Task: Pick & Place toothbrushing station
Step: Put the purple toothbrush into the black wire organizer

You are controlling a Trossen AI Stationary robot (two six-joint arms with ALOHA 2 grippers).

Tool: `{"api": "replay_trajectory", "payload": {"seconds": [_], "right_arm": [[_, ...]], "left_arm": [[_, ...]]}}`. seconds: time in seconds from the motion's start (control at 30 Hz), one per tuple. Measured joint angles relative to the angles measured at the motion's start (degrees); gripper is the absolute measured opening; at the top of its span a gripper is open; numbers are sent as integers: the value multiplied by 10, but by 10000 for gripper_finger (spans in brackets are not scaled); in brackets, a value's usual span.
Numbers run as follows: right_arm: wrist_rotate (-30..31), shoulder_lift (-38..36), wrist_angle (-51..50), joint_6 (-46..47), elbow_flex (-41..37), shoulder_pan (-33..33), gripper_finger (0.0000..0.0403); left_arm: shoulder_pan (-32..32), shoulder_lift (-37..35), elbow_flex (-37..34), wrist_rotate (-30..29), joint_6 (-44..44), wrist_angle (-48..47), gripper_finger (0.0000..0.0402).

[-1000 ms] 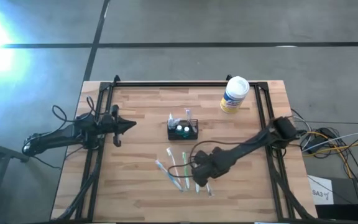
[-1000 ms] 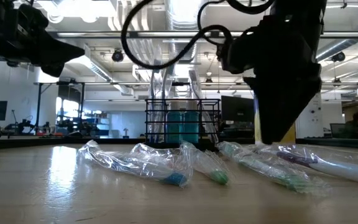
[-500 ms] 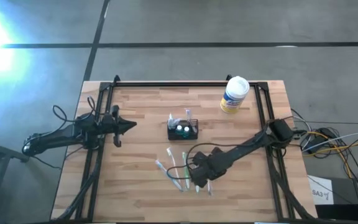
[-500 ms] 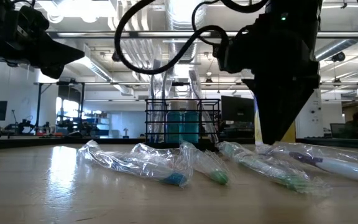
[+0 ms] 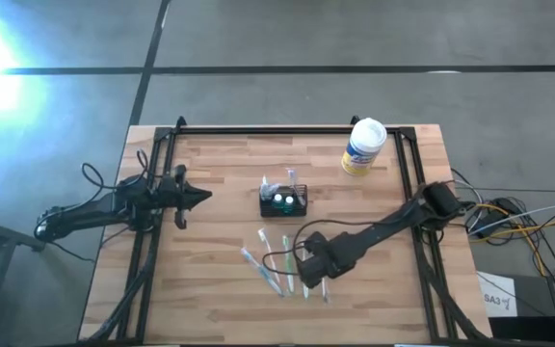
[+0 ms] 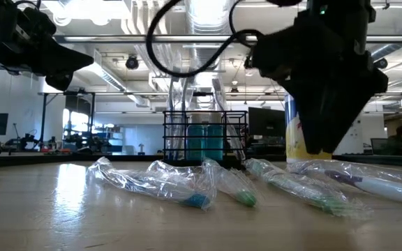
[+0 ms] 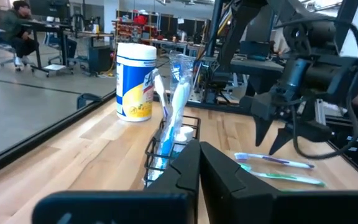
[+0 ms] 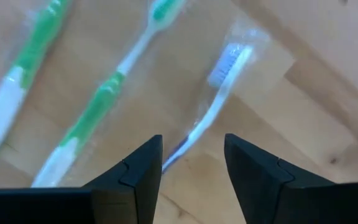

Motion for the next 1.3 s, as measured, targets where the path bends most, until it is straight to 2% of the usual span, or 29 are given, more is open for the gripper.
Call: {"api": "replay_trajectory", "payload": {"seconds": [0.23,0.4,0.6,0.8,1.03,1.17,1.3], "right_arm": [[-18,31,21,-13,-6,2,169],[-38,42,33,-84,-7,1,163],[-41,44,41,-122,-6,1,110],[-18,41,42,-130,-6,4,22],[10,35,28,-130,-8,12,20],[30,0,26,-133,-8,23,20],[101,-54,38,-160,-6,45,19]], "left_arm": [[0,0,0,7,0,-1,21],[0,0,0,6,1,-1,21],[0,0,-1,5,4,0,18],[0,0,-1,5,4,0,21],[0,0,-1,8,3,0,21],[0,0,-1,9,3,2,21],[0,0,-1,9,4,15,21]]}}
